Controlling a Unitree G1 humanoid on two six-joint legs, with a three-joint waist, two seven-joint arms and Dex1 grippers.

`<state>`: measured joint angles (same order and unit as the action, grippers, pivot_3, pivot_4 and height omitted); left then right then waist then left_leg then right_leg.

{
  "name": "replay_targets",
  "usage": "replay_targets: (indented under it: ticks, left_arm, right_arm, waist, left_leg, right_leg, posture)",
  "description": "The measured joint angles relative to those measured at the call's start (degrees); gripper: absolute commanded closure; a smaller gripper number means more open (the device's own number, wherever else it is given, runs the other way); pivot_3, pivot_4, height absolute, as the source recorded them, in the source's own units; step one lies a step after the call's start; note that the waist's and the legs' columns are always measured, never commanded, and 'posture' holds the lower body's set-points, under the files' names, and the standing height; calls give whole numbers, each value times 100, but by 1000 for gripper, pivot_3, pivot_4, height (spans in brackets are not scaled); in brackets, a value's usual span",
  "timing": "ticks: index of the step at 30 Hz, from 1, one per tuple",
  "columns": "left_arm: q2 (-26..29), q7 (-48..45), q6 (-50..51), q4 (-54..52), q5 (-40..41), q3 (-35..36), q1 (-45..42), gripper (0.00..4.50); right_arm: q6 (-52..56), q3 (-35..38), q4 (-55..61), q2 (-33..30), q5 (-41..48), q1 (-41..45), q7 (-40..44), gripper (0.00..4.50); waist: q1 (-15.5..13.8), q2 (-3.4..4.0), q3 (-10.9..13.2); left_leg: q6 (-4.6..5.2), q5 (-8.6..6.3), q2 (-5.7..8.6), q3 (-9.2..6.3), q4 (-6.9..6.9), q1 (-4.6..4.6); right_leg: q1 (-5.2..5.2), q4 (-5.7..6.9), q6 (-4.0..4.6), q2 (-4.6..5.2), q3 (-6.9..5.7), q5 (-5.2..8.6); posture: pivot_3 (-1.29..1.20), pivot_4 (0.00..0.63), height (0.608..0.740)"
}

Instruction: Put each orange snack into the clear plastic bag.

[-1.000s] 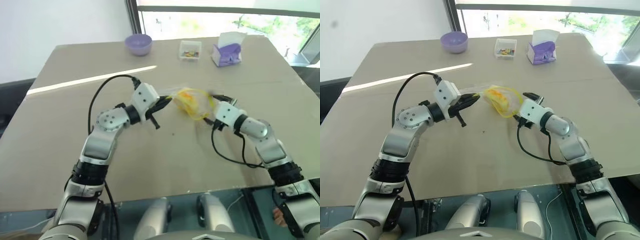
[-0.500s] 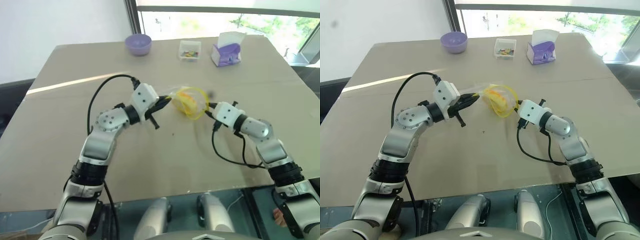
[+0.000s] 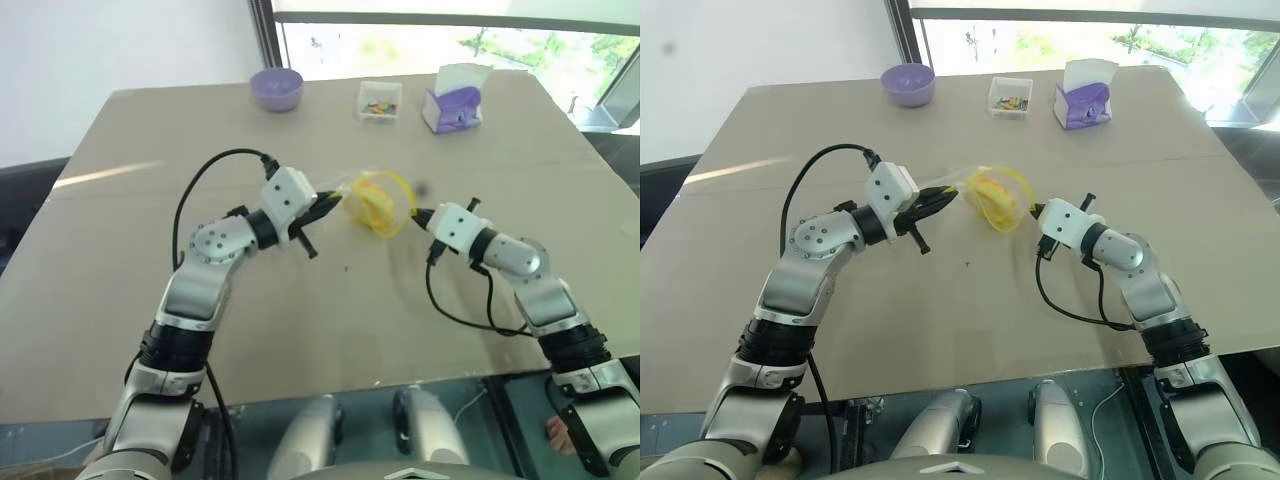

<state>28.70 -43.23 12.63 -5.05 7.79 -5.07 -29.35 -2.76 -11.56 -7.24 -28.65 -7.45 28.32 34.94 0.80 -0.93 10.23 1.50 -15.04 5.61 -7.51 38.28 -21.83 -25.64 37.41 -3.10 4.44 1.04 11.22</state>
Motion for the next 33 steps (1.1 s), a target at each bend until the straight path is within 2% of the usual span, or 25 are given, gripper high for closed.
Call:
replay_targets:
  ticks: [6, 14, 16, 18, 19, 24, 29, 32, 33]
  left_arm:
    - [-91, 164, -211, 125, -120, 0, -99, 4500]
    - [-374, 441, -142, 785, 237, 324, -1245, 4500]
    - [-397, 473, 4, 816, 382, 501, -1272, 4500]
    - [-399, 442, 214, 829, 533, 571, -1270, 4500]
    - [-346, 303, 218, 822, 553, 521, -1210, 4500]
    - [-429, 191, 360, 838, 668, 481, -1205, 4500]
    - [-483, 98, 687, 506, 952, 458, -1175, 4500]
    - [-467, 121, 731, 504, 953, 460, -1159, 4500]
    - [-455, 122, 742, 474, 952, 461, -1116, 4500]
  right_arm:
    - [-8, 157, -262, -184, -130, 173, -236, 4423]
    - [-384, 602, -516, -929, -225, 1366, -366, 4423]
    - [-361, 664, -533, -1071, -192, 1385, -246, 4423]
    - [-198, 679, -467, -1276, 4, 1321, 201, 4423]
    - [-44, 681, -238, -1431, 250, 1125, 690, 4423]
    - [26, 597, -235, -1391, 308, 1125, 881, 4423]
    - [601, 589, 328, -1336, 798, 1042, 1371, 4423]
    - [1194, 675, 766, -1221, 1239, 740, 1480, 3610]
    - [1486, 741, 1047, -1087, 1449, 566, 1444, 2952]
  waist:
    - [-6, 0, 0]
    - [12, -1, 2]
    - [10, -1, 2]
    - [1, -1, 2]
    - [-4, -1, 2]
    - [3, 0, 3]
    - [-3, -1, 3]
    - [-12, -1, 3]
    - [-8, -1, 3]
  left_leg:
    - [0, 0, 2, 3, 1, 0]
    - [1, -1, 1, 5, -2, -2]
    - [6, -3, 1, 5, -2, -7]
    - [8, -5, 1, 3, -1, -12]
    - [10, -6, 1, 1, -2, -14]
    - [12, -6, 1, 12, 2, -16]
    - [12, -6, -1, 8, 2, -16]
    - [12, -6, -1, 6, 3, -17]
    - [12, -6, -1, 6, 2, -17]
  right_leg:
    - [0, 1, 0, 1, 1, 0]
    - [-1, -5, -5, 1, 2, -3]
    - [-3, -10, -5, 2, 2, -4]
    - [-4, -18, -8, 3, -1, -5]
    - [-1, -28, -12, 2, -3, -8]
    - [-2, -39, -22, 1, 10, -25]
    - [0, -40, -21, -1, 8, -25]
    - [0, -41, -21, 0, 7, -26]
    - [-1, -42, -21, 1, 8, -26]
  posture:
    - [0, 150, 740]
    - [0, 150, 740]
    - [0, 150, 740]
    - [0, 150, 740]
    - [0, 150, 740]
    - [0, 150, 740]
    - [0, 150, 740]
    - [0, 150, 740]
    - [0, 150, 740]
